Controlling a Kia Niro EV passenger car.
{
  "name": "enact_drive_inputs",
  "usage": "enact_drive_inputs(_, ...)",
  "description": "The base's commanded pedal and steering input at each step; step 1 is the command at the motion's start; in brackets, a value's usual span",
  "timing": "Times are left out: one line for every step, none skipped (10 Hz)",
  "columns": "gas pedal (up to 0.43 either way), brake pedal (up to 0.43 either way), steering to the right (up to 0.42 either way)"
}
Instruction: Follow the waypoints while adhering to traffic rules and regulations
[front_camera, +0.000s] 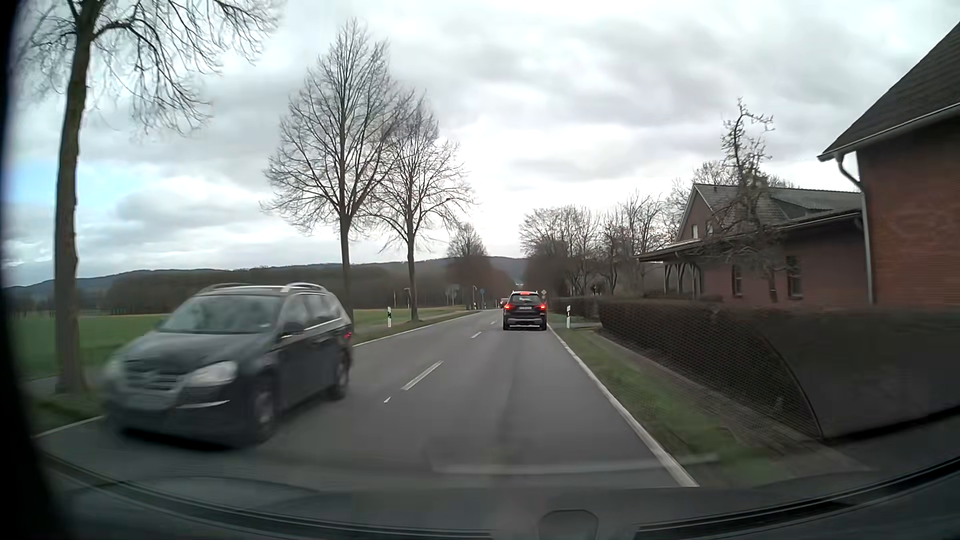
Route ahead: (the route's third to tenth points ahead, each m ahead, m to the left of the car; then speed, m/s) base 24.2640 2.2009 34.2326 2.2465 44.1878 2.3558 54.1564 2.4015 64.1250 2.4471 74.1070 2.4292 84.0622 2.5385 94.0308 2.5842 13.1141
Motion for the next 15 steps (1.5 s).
enact_drive_inputs(0.000,0.104,0.000)
enact_drive_inputs(0.000,0.134,0.000)
enact_drive_inputs(0.000,0.177,0.000)
enact_drive_inputs(0.000,0.207,0.000)
enact_drive_inputs(0.000,0.244,0.000)
enact_drive_inputs(0.000,0.262,0.000)
enact_drive_inputs(0.000,0.274,0.000)
enact_drive_inputs(0.000,0.280,0.000)
enact_drive_inputs(0.000,0.280,0.001)
enact_drive_inputs(0.000,0.274,0.001)
enact_drive_inputs(0.000,0.280,0.002)
enact_drive_inputs(0.000,0.274,0.001)
enact_drive_inputs(0.000,0.280,0.001)
enact_drive_inputs(0.000,0.293,0.001)
enact_drive_inputs(0.000,0.299,0.001)
